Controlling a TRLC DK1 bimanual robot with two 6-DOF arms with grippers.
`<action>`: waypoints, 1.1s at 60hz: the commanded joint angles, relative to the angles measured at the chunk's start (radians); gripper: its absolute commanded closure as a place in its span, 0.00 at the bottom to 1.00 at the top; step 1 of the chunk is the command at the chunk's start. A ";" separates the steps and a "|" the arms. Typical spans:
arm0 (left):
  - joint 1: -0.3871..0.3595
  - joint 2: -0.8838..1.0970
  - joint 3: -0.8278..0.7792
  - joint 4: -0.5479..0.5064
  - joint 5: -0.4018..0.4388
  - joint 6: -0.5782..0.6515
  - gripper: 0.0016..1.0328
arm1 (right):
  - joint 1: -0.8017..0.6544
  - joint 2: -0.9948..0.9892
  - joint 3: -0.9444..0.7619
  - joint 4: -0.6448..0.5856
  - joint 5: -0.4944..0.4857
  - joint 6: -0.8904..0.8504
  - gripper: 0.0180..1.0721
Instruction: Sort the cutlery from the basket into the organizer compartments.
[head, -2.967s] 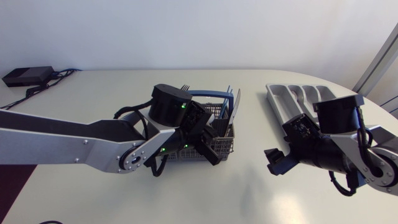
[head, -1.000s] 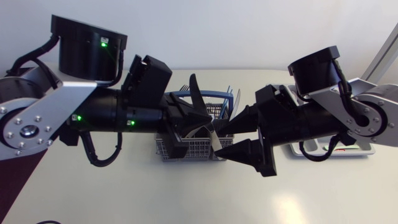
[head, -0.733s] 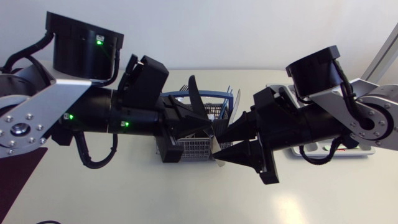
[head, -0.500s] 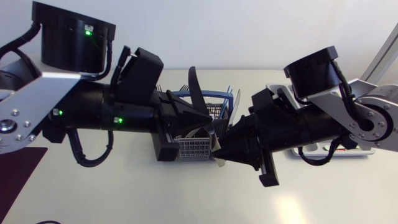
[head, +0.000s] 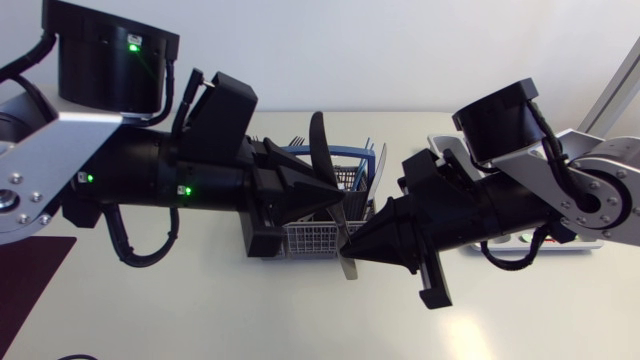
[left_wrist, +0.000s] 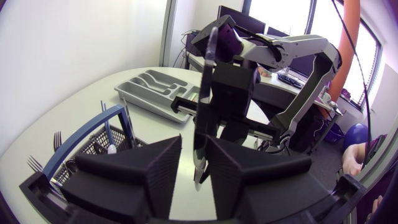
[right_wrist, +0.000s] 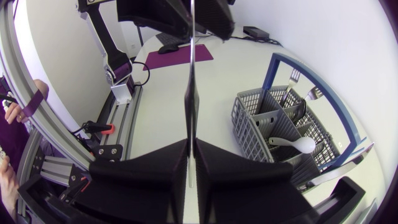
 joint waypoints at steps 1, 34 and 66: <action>0.010 -0.016 0.043 0.013 -0.016 -0.015 0.24 | 0.002 -0.018 -0.022 -0.009 0.007 0.017 0.95; 0.068 -0.025 0.083 0.069 -0.163 -0.025 0.11 | -0.431 -0.225 -0.076 -0.178 0.075 -0.083 0.95; -0.124 0.351 0.249 0.053 -0.468 0.058 0.12 | -1.020 0.074 0.087 -0.160 0.045 -0.206 0.95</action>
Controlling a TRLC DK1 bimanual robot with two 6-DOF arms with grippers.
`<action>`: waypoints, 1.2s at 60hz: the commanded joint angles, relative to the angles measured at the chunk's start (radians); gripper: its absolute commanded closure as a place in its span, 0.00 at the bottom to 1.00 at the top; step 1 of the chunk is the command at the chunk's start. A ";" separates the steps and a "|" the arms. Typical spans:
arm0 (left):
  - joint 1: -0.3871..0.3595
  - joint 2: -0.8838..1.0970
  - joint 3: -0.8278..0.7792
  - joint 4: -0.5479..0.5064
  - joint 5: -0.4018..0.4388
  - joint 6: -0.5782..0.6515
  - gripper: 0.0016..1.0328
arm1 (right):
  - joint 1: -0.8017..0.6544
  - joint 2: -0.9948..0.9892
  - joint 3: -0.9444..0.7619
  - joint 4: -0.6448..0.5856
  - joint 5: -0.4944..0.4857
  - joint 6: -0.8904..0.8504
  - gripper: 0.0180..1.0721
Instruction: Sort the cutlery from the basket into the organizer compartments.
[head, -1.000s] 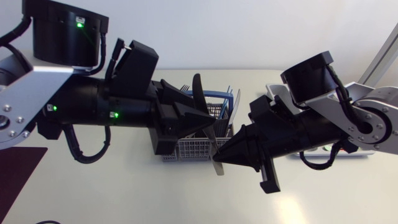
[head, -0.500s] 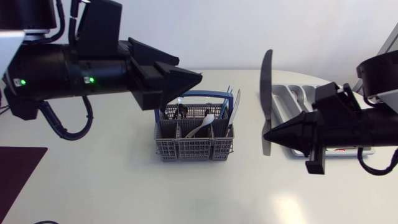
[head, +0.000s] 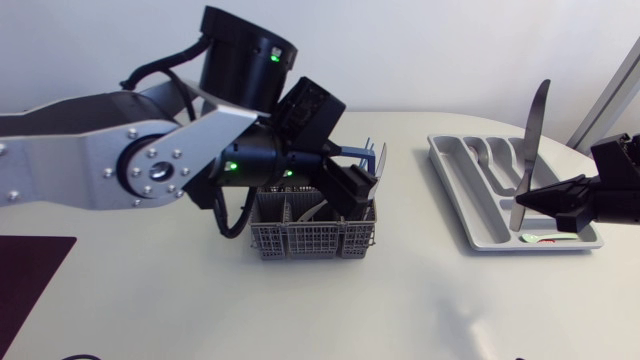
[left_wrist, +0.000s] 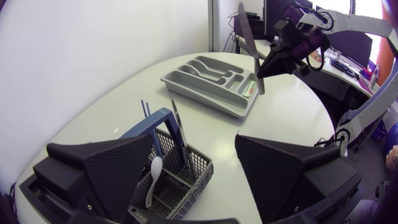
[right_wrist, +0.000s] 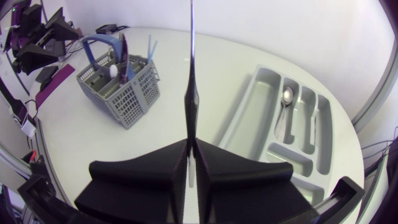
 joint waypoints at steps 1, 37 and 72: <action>-0.020 0.066 0.084 -0.015 -0.034 0.019 0.12 | -0.056 0.102 0.081 0.030 -0.006 -0.021 0.95; -0.055 0.266 0.173 -0.022 -0.160 0.085 0.14 | -0.142 0.737 0.644 0.128 0.280 0.167 0.95; -0.076 0.269 0.163 -0.025 -0.169 0.093 0.14 | -0.076 1.030 1.018 -0.026 0.602 0.291 0.95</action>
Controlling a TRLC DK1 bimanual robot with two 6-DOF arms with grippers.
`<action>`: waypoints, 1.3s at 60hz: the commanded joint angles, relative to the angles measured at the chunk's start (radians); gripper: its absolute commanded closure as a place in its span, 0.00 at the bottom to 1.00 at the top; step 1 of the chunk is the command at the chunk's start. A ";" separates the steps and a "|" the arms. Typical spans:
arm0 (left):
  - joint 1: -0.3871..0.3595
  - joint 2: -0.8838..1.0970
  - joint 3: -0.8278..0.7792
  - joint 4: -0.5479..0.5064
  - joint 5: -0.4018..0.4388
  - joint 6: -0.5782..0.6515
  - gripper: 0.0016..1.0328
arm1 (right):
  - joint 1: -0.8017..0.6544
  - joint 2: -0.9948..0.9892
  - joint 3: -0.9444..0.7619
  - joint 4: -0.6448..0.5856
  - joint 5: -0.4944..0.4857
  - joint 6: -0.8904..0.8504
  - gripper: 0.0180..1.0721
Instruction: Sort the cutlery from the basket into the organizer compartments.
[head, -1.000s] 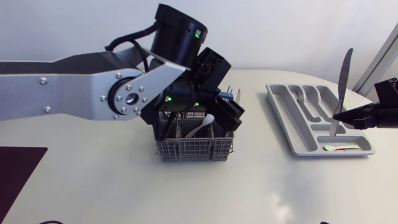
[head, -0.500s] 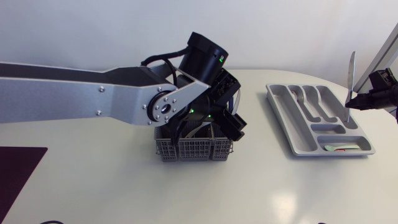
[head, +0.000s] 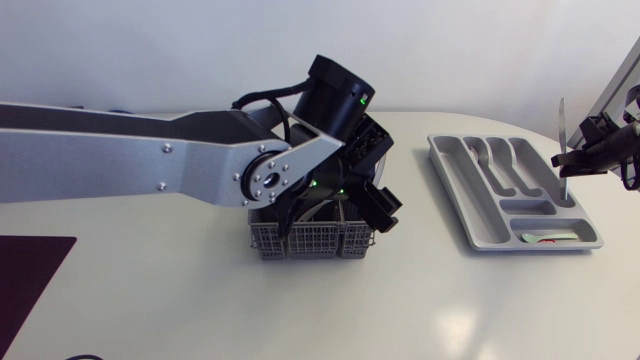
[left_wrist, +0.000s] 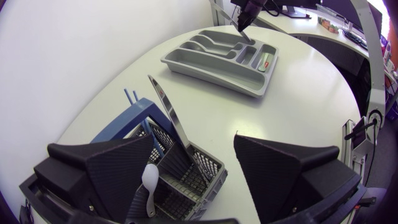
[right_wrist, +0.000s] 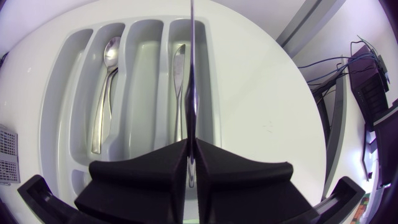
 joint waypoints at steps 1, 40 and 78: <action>-0.006 0.022 0.014 0.000 -0.009 0.022 0.14 | 0.018 0.059 0.078 -0.031 0.026 0.028 0.95; 0.002 -0.012 -0.025 0.005 -0.009 0.031 0.14 | 0.080 0.212 0.174 -0.089 0.140 0.064 0.89; 0.008 0.013 -0.129 0.220 -0.043 0.024 0.20 | 0.103 -0.101 -0.225 0.128 0.099 0.053 0.25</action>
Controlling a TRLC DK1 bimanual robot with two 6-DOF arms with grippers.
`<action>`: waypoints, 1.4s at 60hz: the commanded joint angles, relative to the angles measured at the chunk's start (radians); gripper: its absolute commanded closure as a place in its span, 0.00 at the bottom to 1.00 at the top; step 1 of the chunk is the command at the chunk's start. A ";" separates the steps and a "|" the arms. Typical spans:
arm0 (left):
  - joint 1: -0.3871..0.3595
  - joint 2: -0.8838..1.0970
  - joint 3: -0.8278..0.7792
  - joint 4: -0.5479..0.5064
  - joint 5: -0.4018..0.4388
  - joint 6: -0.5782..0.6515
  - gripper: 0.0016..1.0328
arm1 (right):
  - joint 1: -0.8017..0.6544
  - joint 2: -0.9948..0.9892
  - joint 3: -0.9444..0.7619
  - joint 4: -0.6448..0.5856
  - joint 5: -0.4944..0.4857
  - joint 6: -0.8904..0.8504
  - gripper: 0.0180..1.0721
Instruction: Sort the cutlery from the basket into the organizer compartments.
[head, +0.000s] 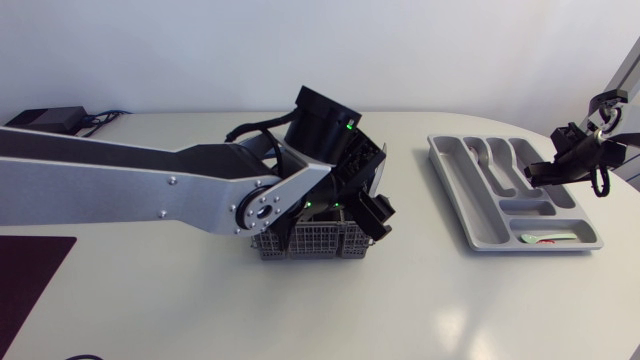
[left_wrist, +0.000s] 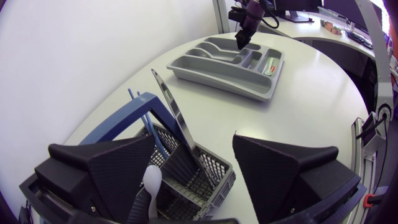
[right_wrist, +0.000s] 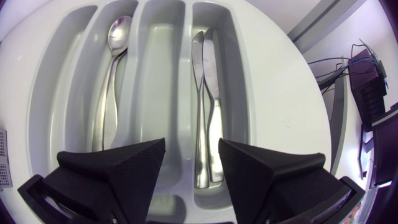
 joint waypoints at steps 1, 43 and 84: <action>0.005 0.023 -0.006 0.017 -0.020 -0.004 0.21 | 0.012 -0.087 -0.090 0.023 -0.015 0.008 0.23; 0.033 0.158 0.027 0.114 -0.030 -0.084 0.47 | 0.162 -0.677 -0.645 0.116 -0.115 0.042 0.19; 0.047 0.197 0.075 0.106 0.046 -0.155 0.63 | 0.210 -0.714 -0.736 0.170 -0.107 0.045 0.19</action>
